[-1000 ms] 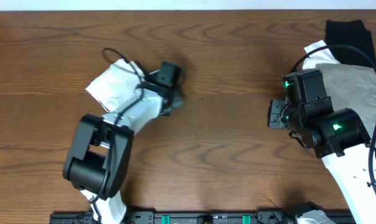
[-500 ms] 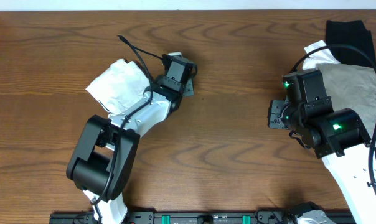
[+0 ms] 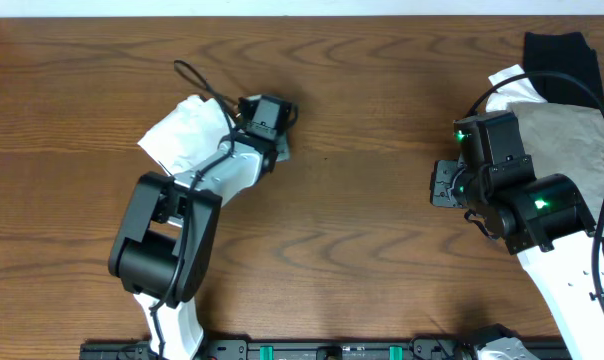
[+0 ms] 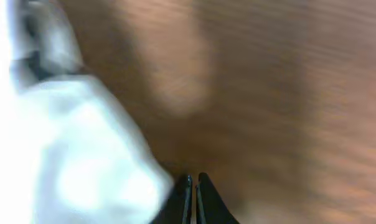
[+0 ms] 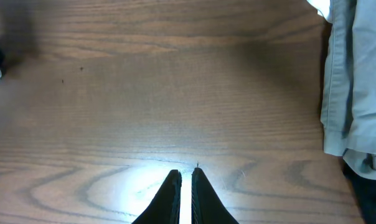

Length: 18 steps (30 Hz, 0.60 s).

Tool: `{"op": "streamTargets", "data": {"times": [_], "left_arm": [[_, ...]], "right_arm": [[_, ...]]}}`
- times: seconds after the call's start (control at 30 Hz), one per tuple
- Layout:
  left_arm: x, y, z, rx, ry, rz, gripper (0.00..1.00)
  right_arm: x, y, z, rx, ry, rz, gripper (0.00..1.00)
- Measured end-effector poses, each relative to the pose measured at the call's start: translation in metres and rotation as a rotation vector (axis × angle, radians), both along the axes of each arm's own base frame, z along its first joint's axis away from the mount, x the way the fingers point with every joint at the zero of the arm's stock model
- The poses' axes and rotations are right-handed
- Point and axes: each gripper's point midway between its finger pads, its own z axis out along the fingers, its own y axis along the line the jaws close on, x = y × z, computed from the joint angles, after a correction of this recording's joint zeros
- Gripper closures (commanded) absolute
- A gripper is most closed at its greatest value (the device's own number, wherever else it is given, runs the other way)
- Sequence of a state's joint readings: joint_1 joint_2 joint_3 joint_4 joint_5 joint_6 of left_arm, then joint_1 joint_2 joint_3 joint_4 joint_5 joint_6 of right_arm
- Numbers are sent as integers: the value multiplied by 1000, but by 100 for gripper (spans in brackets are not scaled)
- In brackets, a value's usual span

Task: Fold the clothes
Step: 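Carry the white bundle leftward with the left gripper and lower it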

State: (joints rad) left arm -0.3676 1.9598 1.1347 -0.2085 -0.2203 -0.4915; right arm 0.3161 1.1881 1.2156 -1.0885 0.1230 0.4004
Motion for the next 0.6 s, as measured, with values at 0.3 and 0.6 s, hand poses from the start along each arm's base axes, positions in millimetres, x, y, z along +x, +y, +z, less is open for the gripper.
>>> {"op": "streamTargets", "data": {"times": [0.3,0.6], "left_arm": [[-42,63,-6,157,125,285,94],[-53,93,-6,170,147,445,94]], "right_arm": [[0,0,0,0,0,0,93],[0,0,0,0,0,0,93]]}}
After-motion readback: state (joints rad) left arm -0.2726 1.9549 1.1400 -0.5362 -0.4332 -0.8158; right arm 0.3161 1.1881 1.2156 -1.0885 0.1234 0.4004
